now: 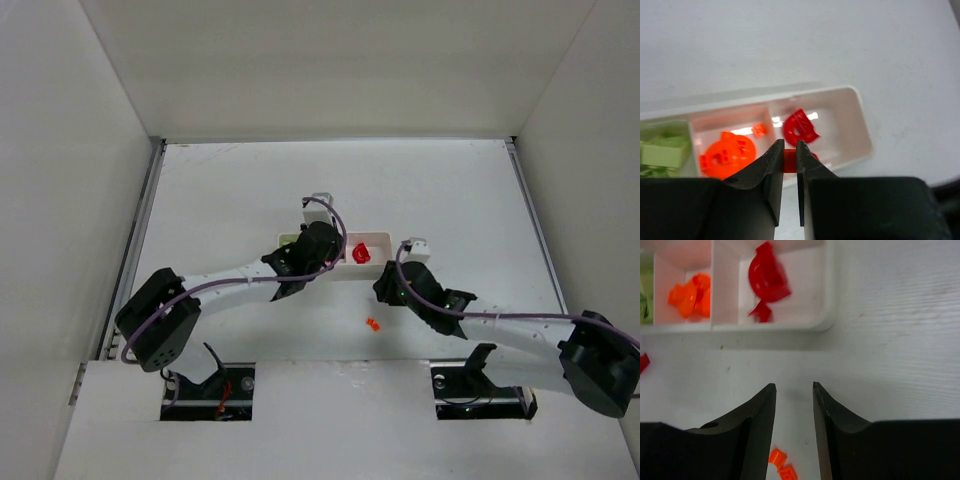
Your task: Sort the legos into containers by color
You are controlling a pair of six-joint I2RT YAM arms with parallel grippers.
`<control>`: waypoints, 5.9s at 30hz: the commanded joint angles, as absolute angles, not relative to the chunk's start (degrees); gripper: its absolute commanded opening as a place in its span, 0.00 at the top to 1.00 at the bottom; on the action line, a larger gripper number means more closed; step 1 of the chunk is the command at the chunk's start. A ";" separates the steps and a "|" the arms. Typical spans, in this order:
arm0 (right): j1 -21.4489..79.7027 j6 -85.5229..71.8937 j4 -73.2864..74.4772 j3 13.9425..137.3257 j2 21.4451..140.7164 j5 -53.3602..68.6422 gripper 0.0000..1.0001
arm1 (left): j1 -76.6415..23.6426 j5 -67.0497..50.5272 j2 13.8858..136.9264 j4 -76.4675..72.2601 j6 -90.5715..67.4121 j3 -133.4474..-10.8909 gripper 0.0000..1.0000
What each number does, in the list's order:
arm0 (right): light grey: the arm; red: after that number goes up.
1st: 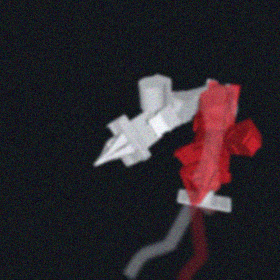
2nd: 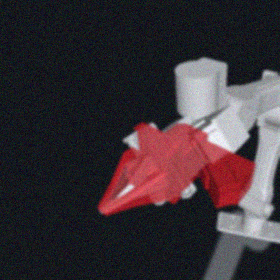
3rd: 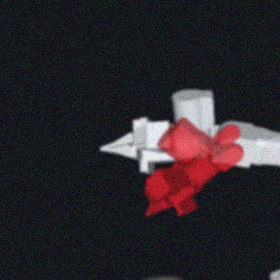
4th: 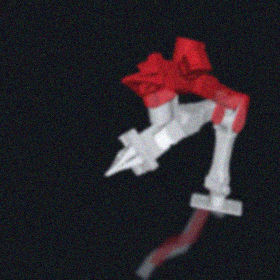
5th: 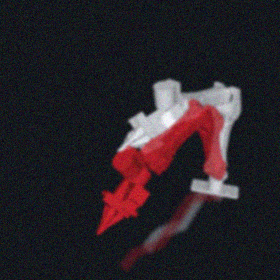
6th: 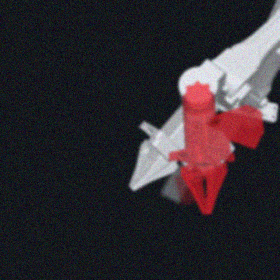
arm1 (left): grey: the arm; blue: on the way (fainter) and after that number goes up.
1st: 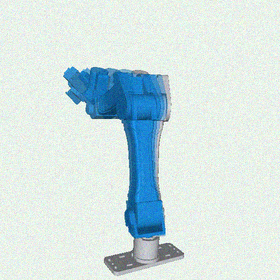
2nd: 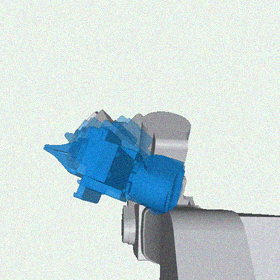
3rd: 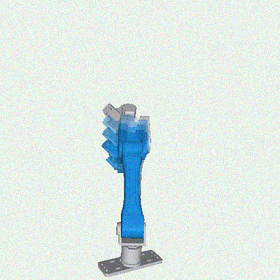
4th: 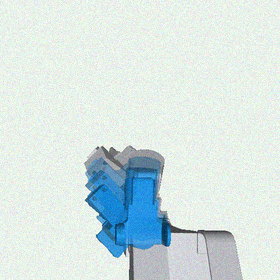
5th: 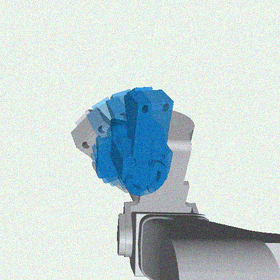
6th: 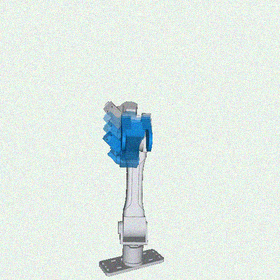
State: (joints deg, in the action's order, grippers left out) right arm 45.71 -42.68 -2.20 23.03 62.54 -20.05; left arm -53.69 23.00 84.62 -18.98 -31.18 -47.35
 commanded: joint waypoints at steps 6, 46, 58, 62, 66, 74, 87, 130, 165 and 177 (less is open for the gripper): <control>60.15 -36.91 -2.56 28.21 68.37 -25.84 0.55 | -46.45 22.77 89.99 -16.44 -31.47 -50.27 0.89; 69.65 -46.67 11.59 32.69 76.90 -29.62 0.72 | -46.80 28.99 73.24 -16.61 -29.18 -38.33 0.63; 70.79 -46.23 14.85 34.63 77.08 -31.29 0.57 | -44.52 38.94 55.82 2.63 -39.98 -28.22 0.59; 72.02 -48.16 16.17 34.19 76.73 -31.46 0.61 | -43.99 38.85 52.48 4.30 -41.57 -25.93 0.59; 72.29 -48.69 16.44 34.63 77.08 -31.46 0.69 | -43.11 38.50 50.37 6.50 -42.89 -25.05 0.58; 72.29 -44.22 14.16 38.75 74.54 -33.75 0.75 | -42.85 36.92 49.74 8.17 -45.61 -23.82 0.59; 56.21 -26.28 -1.58 55.53 85.59 -24.09 0.74 | -43.72 37.70 54.14 8.62 -48.95 -21.80 0.61; 51.29 -28.47 -14.58 37.10 69.36 -25.74 0.42 | -42.05 37.97 53.28 8.34 -49.05 -24.86 0.91; 31.33 -41.92 -15.38 24.70 53.97 -22.41 0.60 | -55.59 24.87 106.00 -7.12 -35.77 -72.60 0.77; 33.70 -39.03 -15.47 26.80 58.01 -23.64 0.64 | -55.76 24.96 95.73 -8.61 -35.24 -66.37 0.62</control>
State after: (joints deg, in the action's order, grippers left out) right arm 32.08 -40.91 -12.43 24.58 57.80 -22.79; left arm -55.77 24.25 103.09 -6.72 -36.10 -68.27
